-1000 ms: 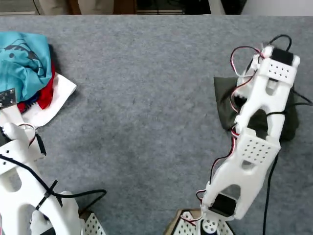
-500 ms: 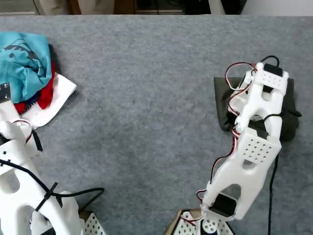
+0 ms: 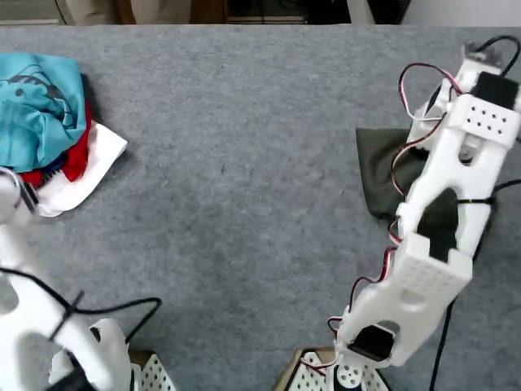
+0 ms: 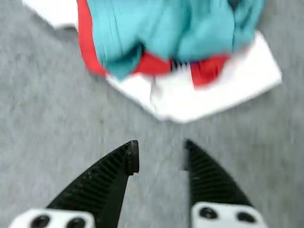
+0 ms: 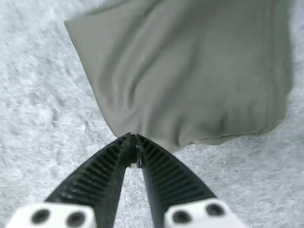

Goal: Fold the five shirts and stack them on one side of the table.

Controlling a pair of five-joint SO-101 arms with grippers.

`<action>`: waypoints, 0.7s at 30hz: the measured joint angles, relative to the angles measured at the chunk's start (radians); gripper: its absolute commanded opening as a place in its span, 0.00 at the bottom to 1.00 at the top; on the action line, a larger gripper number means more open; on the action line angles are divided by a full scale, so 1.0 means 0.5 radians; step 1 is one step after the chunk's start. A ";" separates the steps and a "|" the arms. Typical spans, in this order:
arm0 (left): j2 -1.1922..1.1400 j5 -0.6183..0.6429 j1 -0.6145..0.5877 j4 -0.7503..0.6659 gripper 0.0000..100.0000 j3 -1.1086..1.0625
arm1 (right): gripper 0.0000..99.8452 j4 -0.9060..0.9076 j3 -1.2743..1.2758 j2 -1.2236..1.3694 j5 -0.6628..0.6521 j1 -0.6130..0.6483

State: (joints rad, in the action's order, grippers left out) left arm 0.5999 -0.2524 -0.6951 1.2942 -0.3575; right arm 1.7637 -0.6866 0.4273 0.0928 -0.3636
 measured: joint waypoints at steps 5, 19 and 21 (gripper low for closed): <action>-0.605 0.239 -0.003 -0.172 0.22 0.439 | 0.01 0.000 0.000 -0.144 -0.025 0.052; -2.685 0.601 -0.006 -0.107 0.13 2.412 | 0.01 0.000 0.000 -0.160 -0.095 0.141; -2.921 0.608 -0.006 -0.031 0.09 2.611 | 0.01 0.000 0.000 -0.160 -0.095 0.141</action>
State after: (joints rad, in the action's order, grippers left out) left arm -0.8608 0.0514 -0.6981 1.2789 0.9482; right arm 1.7637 -0.6866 0.3475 0.0453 -0.2931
